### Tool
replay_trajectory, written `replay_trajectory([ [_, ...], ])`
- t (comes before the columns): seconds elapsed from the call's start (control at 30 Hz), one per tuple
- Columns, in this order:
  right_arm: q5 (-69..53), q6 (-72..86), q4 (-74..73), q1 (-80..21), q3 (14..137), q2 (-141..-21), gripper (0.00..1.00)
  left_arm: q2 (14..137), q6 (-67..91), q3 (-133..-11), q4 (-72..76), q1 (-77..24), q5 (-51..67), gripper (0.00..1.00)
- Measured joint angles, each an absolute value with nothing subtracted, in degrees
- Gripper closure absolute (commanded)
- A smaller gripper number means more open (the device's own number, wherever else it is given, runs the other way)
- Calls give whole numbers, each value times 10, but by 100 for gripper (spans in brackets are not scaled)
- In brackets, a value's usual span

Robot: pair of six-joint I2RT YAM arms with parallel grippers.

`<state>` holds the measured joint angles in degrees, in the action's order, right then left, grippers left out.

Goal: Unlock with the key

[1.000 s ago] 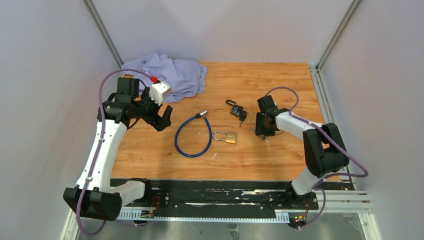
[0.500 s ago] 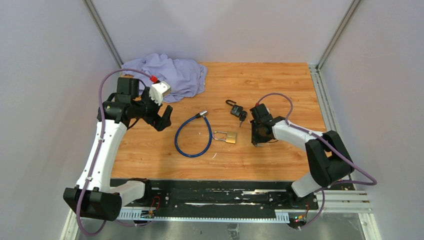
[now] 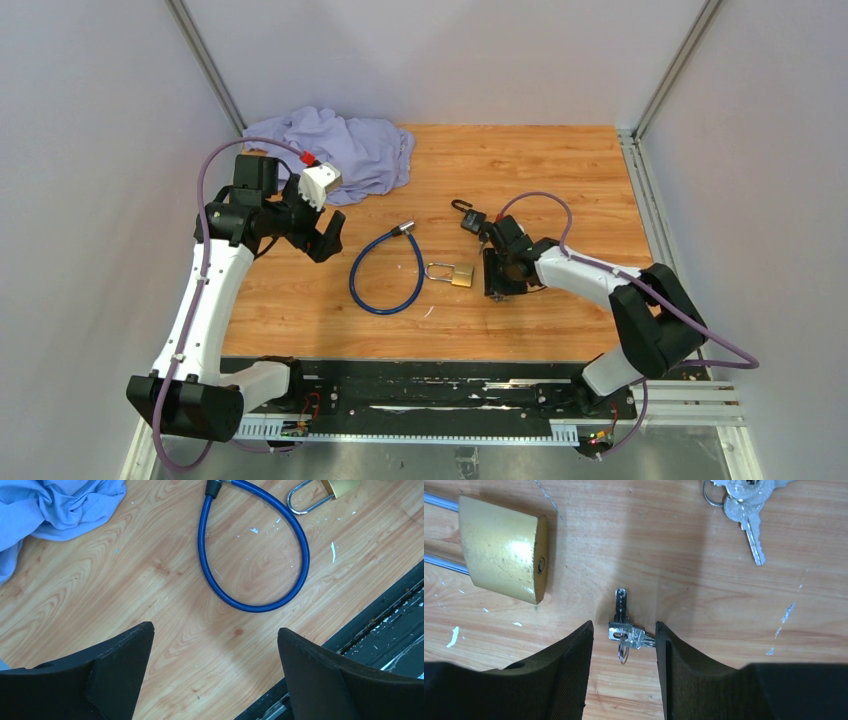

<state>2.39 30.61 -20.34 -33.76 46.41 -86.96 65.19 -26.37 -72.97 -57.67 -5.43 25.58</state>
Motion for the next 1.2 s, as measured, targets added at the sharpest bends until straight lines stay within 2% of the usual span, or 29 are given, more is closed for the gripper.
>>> replay_trajectory([
  [0.23,24,301,-215,-338,464,-868,58,652,-264,-730,-585,-54,256,2],
  [0.43,20,297,-215,-340,463,-869,78,652,-264,-737,-592,-54,256,2],
  [0.57,17,293,-215,-346,462,-870,87,652,-264,-738,-593,-54,258,2],
  [0.67,17,293,-214,-347,462,-870,98,652,-264,-738,-593,-54,258,2],
  [1.2,-18,261,-234,-348,471,-857,99,652,-270,-738,-594,-54,259,2],
])
